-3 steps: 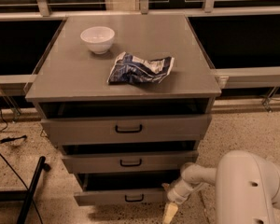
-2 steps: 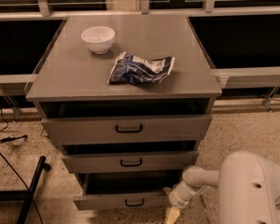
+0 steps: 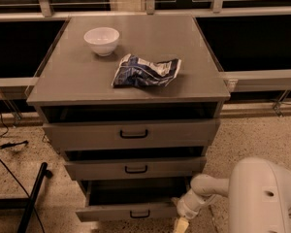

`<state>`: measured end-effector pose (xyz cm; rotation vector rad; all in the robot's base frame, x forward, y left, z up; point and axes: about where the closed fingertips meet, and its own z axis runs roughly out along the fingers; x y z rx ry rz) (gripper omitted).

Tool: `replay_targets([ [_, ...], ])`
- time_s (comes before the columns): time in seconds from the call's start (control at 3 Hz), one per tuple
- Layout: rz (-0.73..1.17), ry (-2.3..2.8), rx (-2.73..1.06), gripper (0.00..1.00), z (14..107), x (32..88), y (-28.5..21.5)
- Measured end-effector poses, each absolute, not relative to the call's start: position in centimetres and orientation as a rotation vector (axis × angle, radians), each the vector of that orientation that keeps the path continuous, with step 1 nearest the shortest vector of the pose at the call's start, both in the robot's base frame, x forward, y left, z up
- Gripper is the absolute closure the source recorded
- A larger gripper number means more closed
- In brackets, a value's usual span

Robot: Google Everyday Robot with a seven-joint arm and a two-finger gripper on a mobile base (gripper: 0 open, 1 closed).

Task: Open bottom drawer

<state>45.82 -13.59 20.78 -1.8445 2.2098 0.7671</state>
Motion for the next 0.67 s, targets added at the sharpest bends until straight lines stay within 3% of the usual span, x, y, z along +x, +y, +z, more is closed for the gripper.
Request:
replay_targets([
  [0.33,0.792,2.264,-1.867,0.0,22.6,40.76,-15.9],
  [0.67,0.792,2.264,-1.867,0.0,22.6,40.76,-15.9],
])
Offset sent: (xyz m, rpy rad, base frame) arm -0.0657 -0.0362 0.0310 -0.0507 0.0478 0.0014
